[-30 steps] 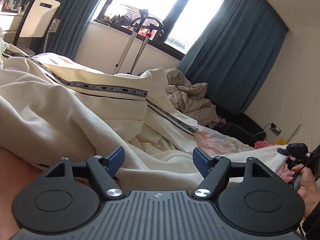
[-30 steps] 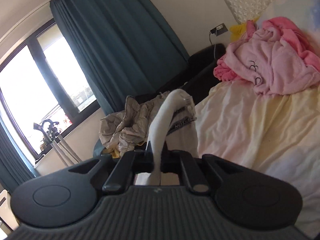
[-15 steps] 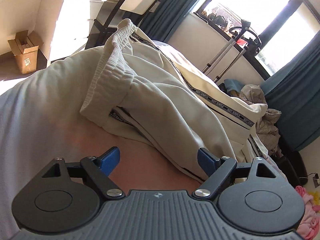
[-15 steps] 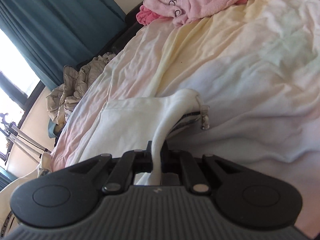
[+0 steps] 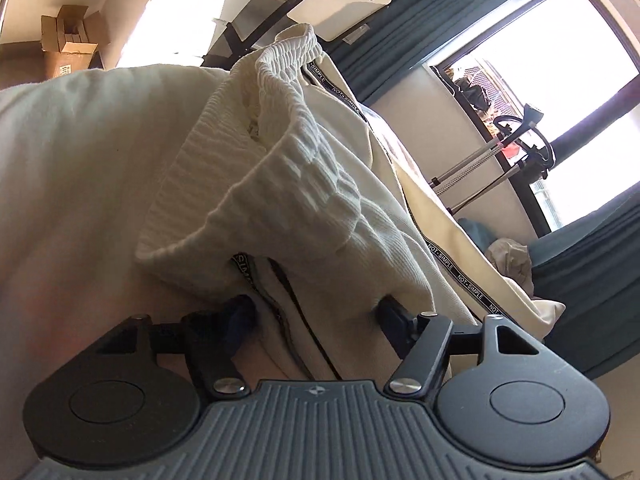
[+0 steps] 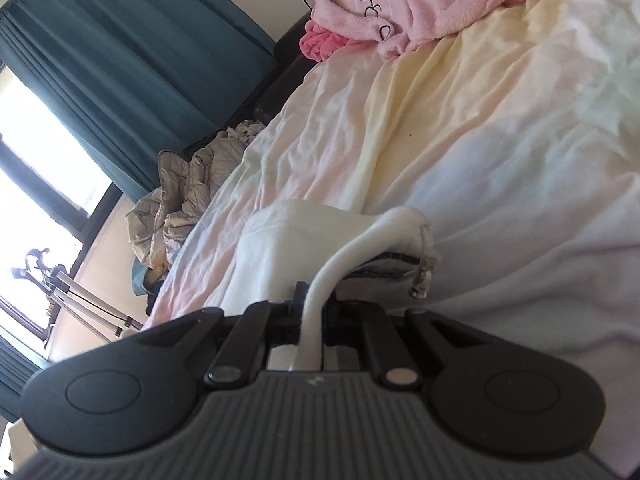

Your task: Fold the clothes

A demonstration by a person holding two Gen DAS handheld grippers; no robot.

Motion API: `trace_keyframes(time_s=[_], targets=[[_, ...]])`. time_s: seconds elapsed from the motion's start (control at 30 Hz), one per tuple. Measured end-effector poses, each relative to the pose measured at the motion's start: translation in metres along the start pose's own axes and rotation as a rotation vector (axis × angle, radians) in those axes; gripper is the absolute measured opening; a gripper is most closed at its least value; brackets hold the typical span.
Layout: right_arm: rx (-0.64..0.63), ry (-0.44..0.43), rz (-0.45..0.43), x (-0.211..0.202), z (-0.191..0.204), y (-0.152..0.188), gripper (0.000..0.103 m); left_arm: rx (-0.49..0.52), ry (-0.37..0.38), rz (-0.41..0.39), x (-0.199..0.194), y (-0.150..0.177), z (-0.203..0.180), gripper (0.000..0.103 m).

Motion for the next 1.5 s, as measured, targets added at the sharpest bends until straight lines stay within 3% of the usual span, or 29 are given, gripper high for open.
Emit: trace_keyframes(time_s=[0.07, 0.17, 0.37, 0.53, 0.63, 0.8, 0.93, 1.03, 1.07, 1.1, 1.17, 1.23, 1.3, 1.5], targets=[[0.011, -0.033, -0.018, -0.002, 0.01, -0.007, 0.007, -0.005, 0.018, -0.006, -0.001, -0.005, -0.003, 0.033], [0.034, -0.059, -0.043, -0.008, 0.016, -0.02, 0.006, -0.028, 0.034, -0.047, -0.013, -0.015, -0.008, 0.026], [0.089, -0.068, -0.09, -0.023, 0.012, -0.047, 0.006, -0.074, 0.088, -0.11, -0.058, -0.066, -0.004, 0.024], [0.111, -0.061, -0.12, -0.037, 0.006, -0.065, 0.006, 0.006, 0.09, -0.087, -0.085, -0.074, 0.004, 0.024], [0.093, 0.048, -0.068, -0.04, -0.014, -0.051, 0.006, 0.036, 0.024, -0.05, -0.078, -0.057, 0.024, 0.024], [0.176, 0.21, 0.1, -0.034, -0.066, -0.019, 0.007, 0.077, -0.023, -0.005, -0.06, -0.037, 0.051, 0.026], [0.16, 0.194, 0.124, -0.036, -0.07, -0.017, 0.01, 0.194, -0.029, 0.002, -0.062, -0.038, 0.043, 0.029], [0.074, 0.205, 0.109, -0.039, -0.063, -0.017, 0.017, 0.258, -0.045, 0.006, -0.068, -0.035, 0.038, 0.036], [0.043, 0.21, 0.105, -0.04, -0.061, -0.017, 0.019, 0.275, -0.044, 0.002, -0.071, -0.035, 0.035, 0.046], [0.01, 0.212, 0.101, -0.041, -0.058, -0.017, 0.027, 0.291, -0.043, -0.002, -0.074, -0.034, 0.033, 0.056], [-0.055, 0.202, 0.082, -0.044, -0.051, -0.019, 0.044, 0.324, -0.04, -0.011, -0.081, -0.034, 0.028, 0.064], [-0.155, 0.206, 0.047, -0.049, -0.04, -0.024, 0.064, 0.374, -0.046, -0.037, -0.09, -0.033, 0.022, 0.078], [-0.252, 0.2, 0.019, -0.055, -0.027, -0.025, 0.067, 0.451, -0.05, -0.087, -0.102, -0.032, 0.013, 0.086], [-0.47, 0.092, -0.069, -0.077, 0.019, -0.028, 0.074, 0.612, 0.018, -0.183, -0.13, -0.02, -0.028, 0.092]])
Point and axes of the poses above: each gripper's, at about its wrist camera, not at the fingertips, and x roughly the way its jaws point, z to its left, y to its underside, the point moved 6 cm from there along x, roughly the way its jaws point, and after that the axes turned 12 degrees about -z, right-handed, at the moved point
